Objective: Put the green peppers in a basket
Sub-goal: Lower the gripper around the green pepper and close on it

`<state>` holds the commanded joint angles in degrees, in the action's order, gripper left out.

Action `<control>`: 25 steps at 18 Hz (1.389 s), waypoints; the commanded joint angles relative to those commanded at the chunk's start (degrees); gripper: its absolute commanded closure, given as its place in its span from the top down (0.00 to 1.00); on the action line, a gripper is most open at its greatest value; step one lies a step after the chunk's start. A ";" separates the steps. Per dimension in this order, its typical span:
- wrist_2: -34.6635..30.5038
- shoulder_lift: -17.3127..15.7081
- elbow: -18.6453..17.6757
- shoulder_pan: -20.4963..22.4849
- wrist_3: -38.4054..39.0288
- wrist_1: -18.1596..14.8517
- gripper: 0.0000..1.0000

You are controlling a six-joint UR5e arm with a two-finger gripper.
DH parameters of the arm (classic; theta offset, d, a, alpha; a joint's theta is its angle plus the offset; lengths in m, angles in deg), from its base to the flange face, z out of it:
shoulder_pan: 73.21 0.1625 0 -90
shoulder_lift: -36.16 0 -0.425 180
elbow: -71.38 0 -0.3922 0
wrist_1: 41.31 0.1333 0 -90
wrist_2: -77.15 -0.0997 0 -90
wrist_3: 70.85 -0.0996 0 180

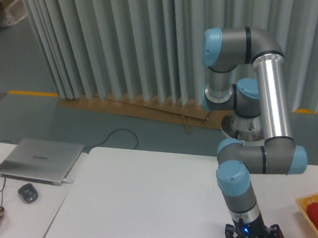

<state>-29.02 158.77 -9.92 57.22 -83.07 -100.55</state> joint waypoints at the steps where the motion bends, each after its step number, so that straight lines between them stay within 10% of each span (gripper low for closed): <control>1: -0.09 0.00 -0.44 0.00 0.00 0.09 1.00; 25: -0.97 0.43 -2.47 1.05 -1.85 0.18 1.00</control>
<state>-29.99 159.20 -12.38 58.27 -84.91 -100.37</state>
